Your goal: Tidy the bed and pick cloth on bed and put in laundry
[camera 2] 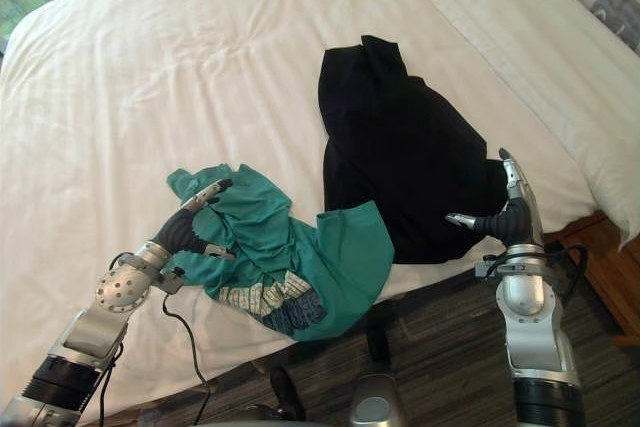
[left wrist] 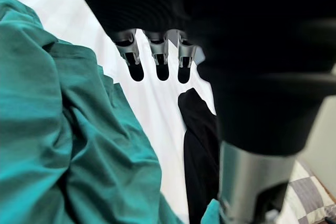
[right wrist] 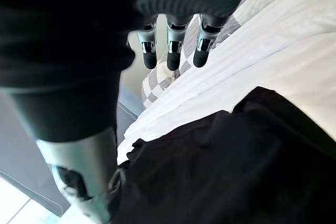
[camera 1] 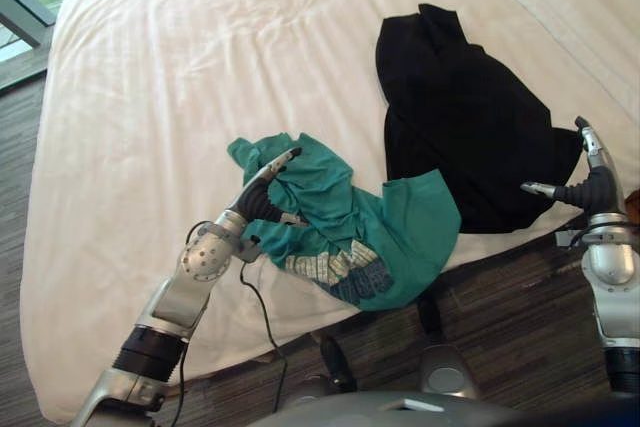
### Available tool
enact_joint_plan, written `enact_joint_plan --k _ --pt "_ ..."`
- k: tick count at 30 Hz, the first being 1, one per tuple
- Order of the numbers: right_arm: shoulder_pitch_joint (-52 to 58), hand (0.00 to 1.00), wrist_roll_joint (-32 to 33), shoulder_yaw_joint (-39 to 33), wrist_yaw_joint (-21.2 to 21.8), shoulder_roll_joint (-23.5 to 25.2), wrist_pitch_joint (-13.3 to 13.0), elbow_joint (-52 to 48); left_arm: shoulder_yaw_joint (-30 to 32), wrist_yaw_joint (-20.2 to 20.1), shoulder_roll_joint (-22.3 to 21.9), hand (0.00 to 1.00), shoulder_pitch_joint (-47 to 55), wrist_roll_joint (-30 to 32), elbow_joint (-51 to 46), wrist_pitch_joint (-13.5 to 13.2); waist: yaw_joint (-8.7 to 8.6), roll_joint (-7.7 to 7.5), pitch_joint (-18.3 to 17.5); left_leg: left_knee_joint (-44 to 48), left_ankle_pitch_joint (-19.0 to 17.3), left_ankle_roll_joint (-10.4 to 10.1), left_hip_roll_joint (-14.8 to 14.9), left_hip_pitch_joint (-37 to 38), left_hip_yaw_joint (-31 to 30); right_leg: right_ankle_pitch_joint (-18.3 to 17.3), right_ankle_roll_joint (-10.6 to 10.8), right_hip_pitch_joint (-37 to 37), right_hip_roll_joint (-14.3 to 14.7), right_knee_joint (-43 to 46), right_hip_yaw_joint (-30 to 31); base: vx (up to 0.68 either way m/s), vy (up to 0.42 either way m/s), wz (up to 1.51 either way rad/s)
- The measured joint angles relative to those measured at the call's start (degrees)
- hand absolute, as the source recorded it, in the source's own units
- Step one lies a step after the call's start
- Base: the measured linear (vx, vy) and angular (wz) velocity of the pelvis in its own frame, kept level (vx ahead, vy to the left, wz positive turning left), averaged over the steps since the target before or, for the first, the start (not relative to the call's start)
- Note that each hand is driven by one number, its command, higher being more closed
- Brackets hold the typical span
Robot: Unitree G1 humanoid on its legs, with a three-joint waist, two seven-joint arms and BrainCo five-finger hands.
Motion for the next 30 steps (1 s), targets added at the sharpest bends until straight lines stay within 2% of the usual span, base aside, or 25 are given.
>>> enact_joint_plan --k 3,12,15,19,20,25,30 --pt "-1.73 0.0 -0.79 -0.73 -0.07 0.0 0.18 -0.18 0.71 1.82 -1.79 0.0 -4.14 3.44 4.78 2.34 -0.17 -0.63 2.08 0.14 1.04 1.12 -0.87 -1.8 0.38 1.67 0.42 -2.08 -0.7 0.01 0.93 -0.03 0.005 -0.04" --pt "-5.13 0.0 -0.79 -2.05 -1.47 0.04 0.44 -4.22 3.83 6.88 -2.58 0.0 -11.56 12.64 8.74 4.67 -0.09 -0.73 7.15 0.2 1.98 1.83 -1.99 -5.9 0.79 2.93 1.37 -6.44 -1.44 0.03 1.85 0.02 0.005 0.0" --pt "-5.54 0.0 -0.79 -2.05 -1.99 1.87 0.44 -5.52 5.93 8.22 -5.75 0.0 -11.28 13.89 8.84 5.09 0.23 -0.73 7.83 0.2 1.98 1.83 -2.04 -6.51 1.59 3.0 1.44 -7.42 -1.53 0.05 2.51 0.05 0.002 -0.09" --pt "-4.96 0.0 -1.34 -1.82 -2.15 6.11 0.61 -6.97 8.29 9.09 -12.56 0.0 -9.59 14.42 8.1 5.89 0.81 -0.53 7.95 0.19 1.88 1.73 -2.02 -6.61 2.05 2.96 1.47 -7.67 -1.63 0.05 2.79 0.04 -0.006 -0.04" --pt "-4.68 0.0 -1.86 -1.77 -2.14 6.87 0.87 -7.21 8.23 9.07 -13.96 1.0 -8.71 14.32 7.52 5.71 1.02 -0.4 8.01 0.19 1.87 1.73 -2.03 -6.6 2.1 2.95 1.49 -7.64 -1.63 0.05 2.76 0.0 0.0 0.0" --pt "-4.03 0.0 -1.88 -1.25 -2.12 8.55 1.65 -9.71 7.46 8.02 -16.75 1.0 -0.64 11.94 2.66 4.18 1.33 -0.08 8.13 0.19 1.81 1.66 -1.88 -5.79 2.4 2.86 1.6 -6.88 -1.29 0.04 2.82 0.01 -0.004 -0.02" --pt "-4.84 0.0 -1.89 -0.8 -1.52 8.11 1.68 -8.26 7.23 1.46 -15.0 1.0 6.92 2.57 1.68 1.21 1.68 0.03 8.05 0.17 1.21 1.75 -1.57 -4.37 2.01 2.57 1.62 -5.59 -1.2 0.03 2.92 0.03 -0.024 -0.04"
